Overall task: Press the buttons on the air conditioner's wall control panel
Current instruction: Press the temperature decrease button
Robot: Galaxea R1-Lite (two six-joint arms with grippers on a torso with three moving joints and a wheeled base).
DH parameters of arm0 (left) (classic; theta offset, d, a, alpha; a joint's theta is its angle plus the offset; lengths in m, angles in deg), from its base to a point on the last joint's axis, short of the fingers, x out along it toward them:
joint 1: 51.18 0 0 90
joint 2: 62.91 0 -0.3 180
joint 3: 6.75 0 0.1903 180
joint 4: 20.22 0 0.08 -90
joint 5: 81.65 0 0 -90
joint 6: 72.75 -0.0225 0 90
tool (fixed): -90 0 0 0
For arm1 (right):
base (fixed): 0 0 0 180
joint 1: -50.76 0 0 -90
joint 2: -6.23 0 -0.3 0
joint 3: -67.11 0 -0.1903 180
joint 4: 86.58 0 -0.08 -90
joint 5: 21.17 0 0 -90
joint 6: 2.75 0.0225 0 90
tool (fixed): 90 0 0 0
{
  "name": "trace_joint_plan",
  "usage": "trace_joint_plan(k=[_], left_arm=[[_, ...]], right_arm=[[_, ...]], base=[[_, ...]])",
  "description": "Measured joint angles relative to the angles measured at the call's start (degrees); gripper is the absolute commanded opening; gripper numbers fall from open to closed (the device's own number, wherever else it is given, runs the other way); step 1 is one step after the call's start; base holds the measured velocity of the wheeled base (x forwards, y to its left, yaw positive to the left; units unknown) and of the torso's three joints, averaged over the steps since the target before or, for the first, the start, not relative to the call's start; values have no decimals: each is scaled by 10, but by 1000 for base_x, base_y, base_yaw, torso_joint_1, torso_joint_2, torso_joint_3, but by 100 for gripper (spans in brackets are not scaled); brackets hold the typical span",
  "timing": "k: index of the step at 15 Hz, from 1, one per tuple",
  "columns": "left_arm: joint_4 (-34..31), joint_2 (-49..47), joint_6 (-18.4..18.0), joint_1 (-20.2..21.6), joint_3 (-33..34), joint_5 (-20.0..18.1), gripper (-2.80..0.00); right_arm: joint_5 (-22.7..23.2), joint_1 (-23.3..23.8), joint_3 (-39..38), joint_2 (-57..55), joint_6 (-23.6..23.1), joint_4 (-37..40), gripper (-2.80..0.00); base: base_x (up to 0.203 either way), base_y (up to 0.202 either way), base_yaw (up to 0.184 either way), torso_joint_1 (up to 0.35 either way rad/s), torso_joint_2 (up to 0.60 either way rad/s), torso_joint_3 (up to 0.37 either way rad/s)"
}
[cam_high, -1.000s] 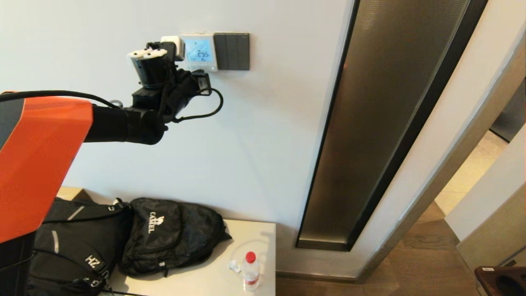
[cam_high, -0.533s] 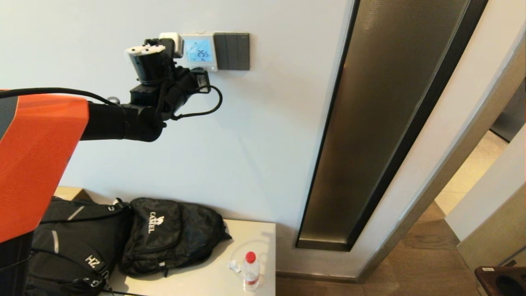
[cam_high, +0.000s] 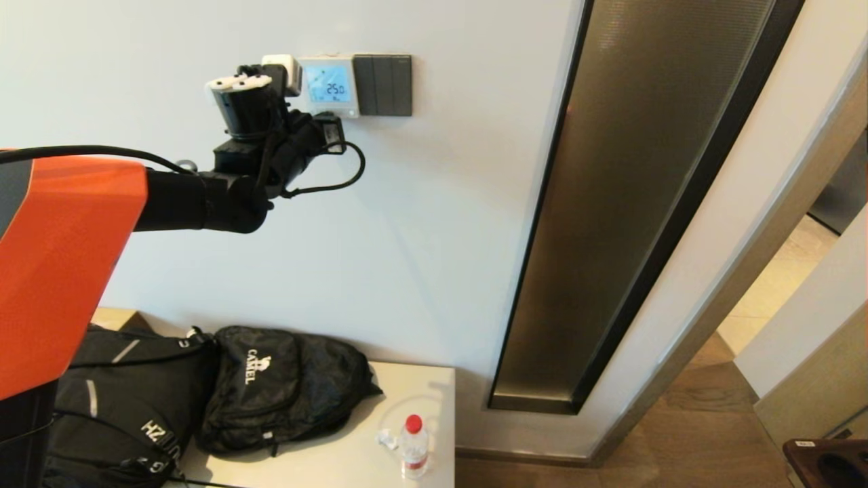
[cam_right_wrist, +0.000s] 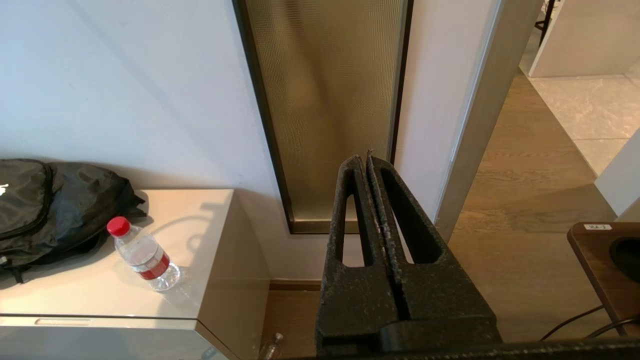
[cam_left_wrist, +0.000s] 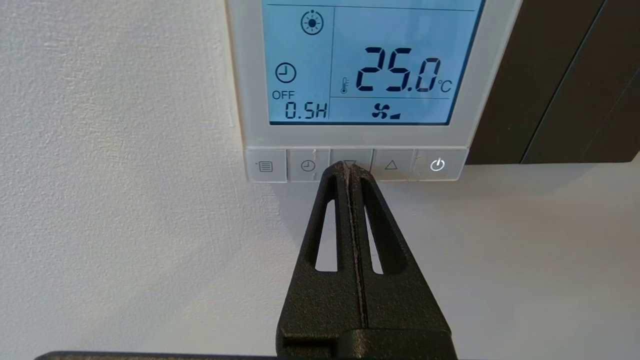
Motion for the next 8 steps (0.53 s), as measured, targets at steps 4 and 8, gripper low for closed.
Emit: trace_joint_plan(k=[4,8], left_arm=[[4,1,0,0,3,0,-280],[14,18,0,0,29,3,-280]], right_arm=[[0,0,0,0,0,0,-280],[0,0,0,0,0,0,-280]], base=[[0,0,0,0,0,0],[0,0,0,0,0,0]])
